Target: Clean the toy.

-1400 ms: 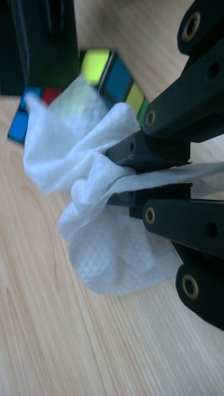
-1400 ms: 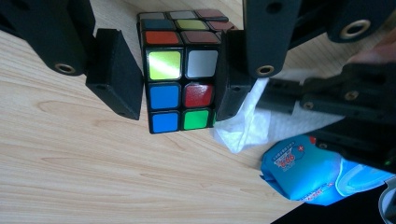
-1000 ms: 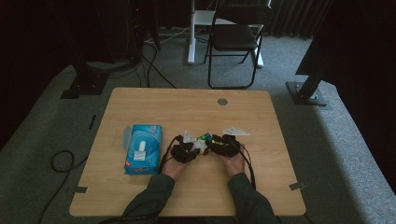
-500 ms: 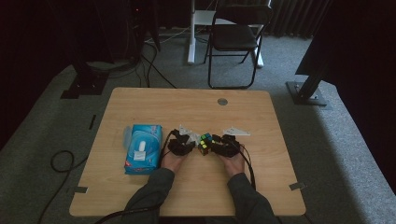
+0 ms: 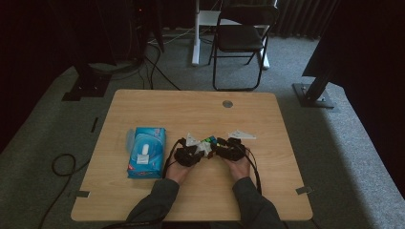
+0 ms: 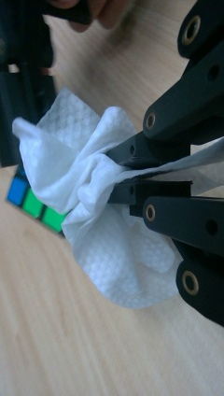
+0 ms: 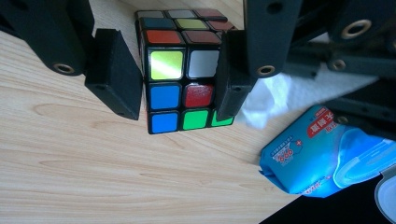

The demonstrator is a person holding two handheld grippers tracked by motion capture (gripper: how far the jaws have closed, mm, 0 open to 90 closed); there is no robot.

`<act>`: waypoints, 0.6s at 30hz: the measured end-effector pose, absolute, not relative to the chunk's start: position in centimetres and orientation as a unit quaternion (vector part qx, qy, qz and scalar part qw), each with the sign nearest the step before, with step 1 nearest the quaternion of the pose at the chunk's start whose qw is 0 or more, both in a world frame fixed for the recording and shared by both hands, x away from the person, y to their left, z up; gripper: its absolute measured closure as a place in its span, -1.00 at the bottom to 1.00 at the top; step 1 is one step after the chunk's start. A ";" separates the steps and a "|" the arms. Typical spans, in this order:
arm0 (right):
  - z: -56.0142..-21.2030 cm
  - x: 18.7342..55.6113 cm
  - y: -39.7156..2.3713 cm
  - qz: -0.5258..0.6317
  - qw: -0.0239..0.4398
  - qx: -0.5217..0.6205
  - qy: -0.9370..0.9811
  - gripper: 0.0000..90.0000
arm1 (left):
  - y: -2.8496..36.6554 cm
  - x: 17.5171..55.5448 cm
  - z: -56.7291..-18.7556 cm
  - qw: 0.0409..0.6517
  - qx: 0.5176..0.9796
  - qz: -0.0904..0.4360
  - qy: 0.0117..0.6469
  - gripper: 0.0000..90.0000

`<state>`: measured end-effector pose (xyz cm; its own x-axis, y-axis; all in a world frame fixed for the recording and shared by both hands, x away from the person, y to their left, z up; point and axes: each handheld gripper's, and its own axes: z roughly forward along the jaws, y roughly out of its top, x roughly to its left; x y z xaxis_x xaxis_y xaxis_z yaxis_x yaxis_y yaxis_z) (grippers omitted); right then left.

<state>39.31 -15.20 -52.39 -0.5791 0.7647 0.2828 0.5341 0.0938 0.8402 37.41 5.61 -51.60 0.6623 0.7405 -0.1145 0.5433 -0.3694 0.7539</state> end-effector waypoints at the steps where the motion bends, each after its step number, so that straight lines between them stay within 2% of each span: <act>1: -52.4 39.3 -15.2 0.506 0.114 0.445 0.730 0.15 | 5.7 37.7 -51.5 0.401 0.817 0.127 0.396 0.86; 8: -52.4 39.3 -15.2 0.506 0.114 0.448 0.728 0.15 | 6.0 39.1 -52.3 0.382 0.812 0.121 0.424 0.84; 13: -52.4 39.3 -15.2 0.507 0.114 0.447 0.728 0.15 | 5.1 37.9 -53.3 0.373 0.818 0.111 0.423 0.86; 18: -52.5 39.3 -15.2 0.508 0.112 0.447 0.728 0.15 | 4.3 36.4 -53.5 0.373 0.833 0.104 0.394 0.85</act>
